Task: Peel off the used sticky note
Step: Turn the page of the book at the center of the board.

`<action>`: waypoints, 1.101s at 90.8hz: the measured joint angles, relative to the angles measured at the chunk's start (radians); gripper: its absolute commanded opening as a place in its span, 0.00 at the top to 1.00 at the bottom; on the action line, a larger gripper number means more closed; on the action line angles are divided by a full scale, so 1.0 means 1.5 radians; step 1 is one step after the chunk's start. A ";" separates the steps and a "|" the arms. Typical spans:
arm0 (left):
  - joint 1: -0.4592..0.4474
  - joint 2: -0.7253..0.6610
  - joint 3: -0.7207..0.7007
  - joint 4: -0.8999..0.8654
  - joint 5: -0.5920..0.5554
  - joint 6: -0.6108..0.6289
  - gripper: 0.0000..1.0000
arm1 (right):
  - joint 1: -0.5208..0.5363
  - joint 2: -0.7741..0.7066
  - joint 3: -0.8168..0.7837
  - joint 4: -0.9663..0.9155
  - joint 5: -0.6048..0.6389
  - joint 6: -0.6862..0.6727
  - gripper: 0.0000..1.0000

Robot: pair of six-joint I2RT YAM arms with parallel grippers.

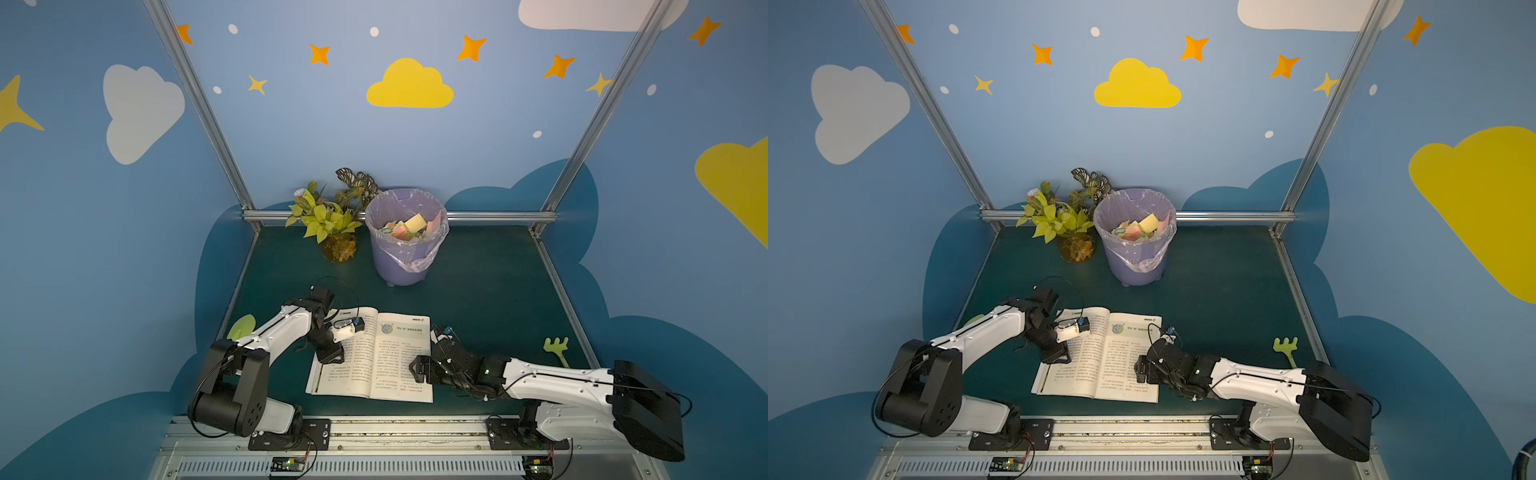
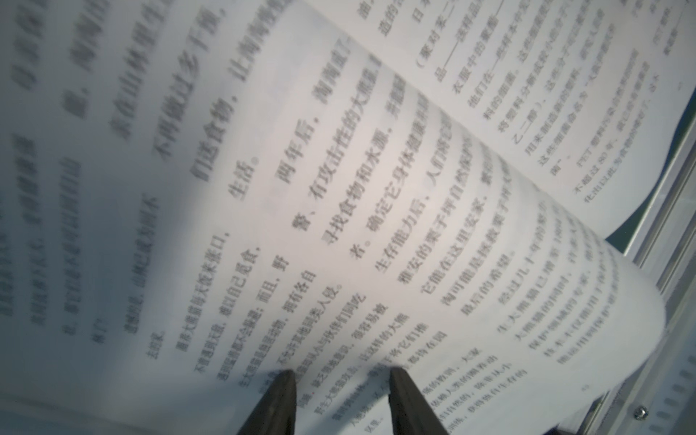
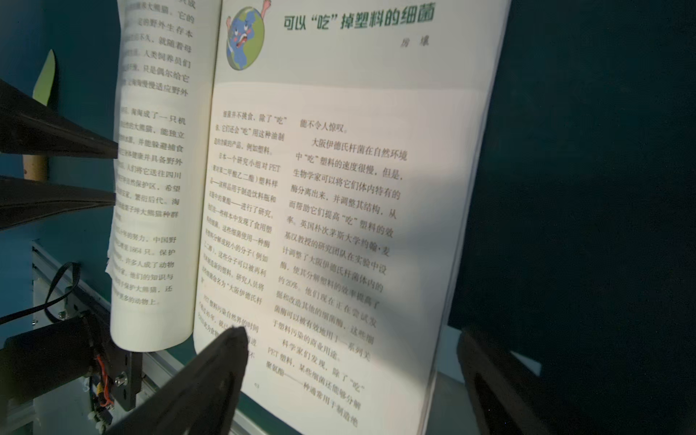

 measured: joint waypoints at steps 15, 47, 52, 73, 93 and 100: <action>-0.009 0.000 -0.002 0.003 -0.017 -0.001 0.56 | 0.002 0.026 0.000 0.028 -0.002 0.010 0.07; -0.023 0.000 -0.006 0.011 -0.036 -0.002 0.57 | 0.003 0.002 -0.031 0.038 0.008 0.033 0.07; -0.025 0.000 -0.007 0.012 -0.038 -0.003 0.57 | 0.003 -0.007 -0.039 0.043 0.009 0.036 0.07; -0.035 0.000 -0.007 0.014 -0.048 -0.007 0.58 | 0.003 0.002 -0.046 0.079 -0.005 0.039 0.07; -0.043 0.005 -0.008 0.018 -0.051 -0.012 0.59 | 0.003 0.014 -0.042 0.094 -0.010 0.035 0.07; -0.046 0.008 -0.009 0.021 -0.052 -0.013 0.59 | 0.004 0.015 -0.042 0.103 -0.015 0.036 0.07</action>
